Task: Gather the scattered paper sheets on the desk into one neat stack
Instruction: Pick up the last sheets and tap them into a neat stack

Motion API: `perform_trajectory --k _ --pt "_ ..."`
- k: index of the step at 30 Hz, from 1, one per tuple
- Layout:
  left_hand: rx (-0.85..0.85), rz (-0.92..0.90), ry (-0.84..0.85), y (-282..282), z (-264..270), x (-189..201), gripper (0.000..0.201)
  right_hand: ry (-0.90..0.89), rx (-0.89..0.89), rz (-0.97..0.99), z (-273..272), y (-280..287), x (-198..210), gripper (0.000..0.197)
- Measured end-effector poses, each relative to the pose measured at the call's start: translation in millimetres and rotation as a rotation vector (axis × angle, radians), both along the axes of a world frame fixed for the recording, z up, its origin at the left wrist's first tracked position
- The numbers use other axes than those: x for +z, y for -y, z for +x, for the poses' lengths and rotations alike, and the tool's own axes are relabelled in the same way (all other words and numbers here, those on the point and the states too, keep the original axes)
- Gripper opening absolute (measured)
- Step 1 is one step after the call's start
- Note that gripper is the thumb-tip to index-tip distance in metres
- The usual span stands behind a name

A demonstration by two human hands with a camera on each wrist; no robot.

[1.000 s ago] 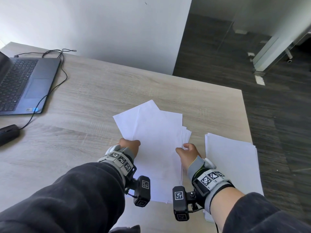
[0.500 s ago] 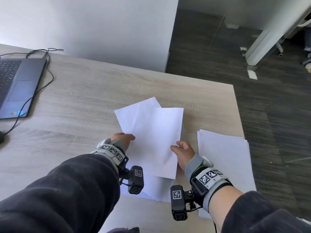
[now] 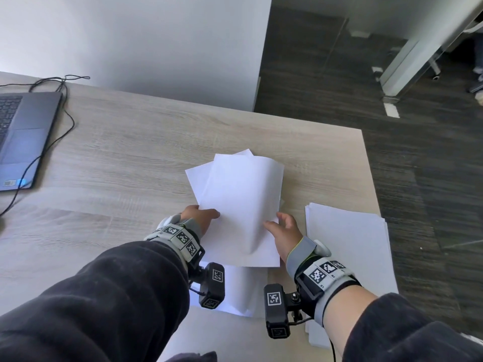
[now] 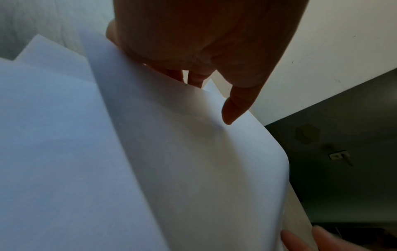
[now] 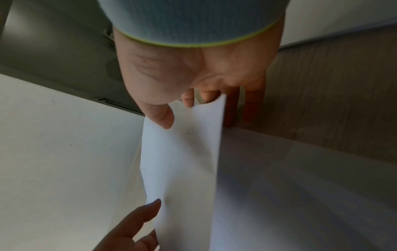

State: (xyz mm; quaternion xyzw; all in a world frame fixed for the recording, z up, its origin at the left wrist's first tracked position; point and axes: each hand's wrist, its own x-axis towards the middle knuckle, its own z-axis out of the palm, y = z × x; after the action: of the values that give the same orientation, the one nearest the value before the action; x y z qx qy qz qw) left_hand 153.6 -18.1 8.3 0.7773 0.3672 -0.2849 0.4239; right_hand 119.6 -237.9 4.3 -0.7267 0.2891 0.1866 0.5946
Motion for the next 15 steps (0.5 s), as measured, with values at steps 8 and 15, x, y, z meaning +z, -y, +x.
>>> perform_trajectory --k 8,15 --pt "-0.192 -0.026 -0.046 10 4 8 0.083 -0.115 -0.050 0.134 13 -9 -3 0.036" --pt "0.096 -0.228 -0.065 16 0 -12 0.126 -0.063 0.150 0.072 13 -16 8 0.022"
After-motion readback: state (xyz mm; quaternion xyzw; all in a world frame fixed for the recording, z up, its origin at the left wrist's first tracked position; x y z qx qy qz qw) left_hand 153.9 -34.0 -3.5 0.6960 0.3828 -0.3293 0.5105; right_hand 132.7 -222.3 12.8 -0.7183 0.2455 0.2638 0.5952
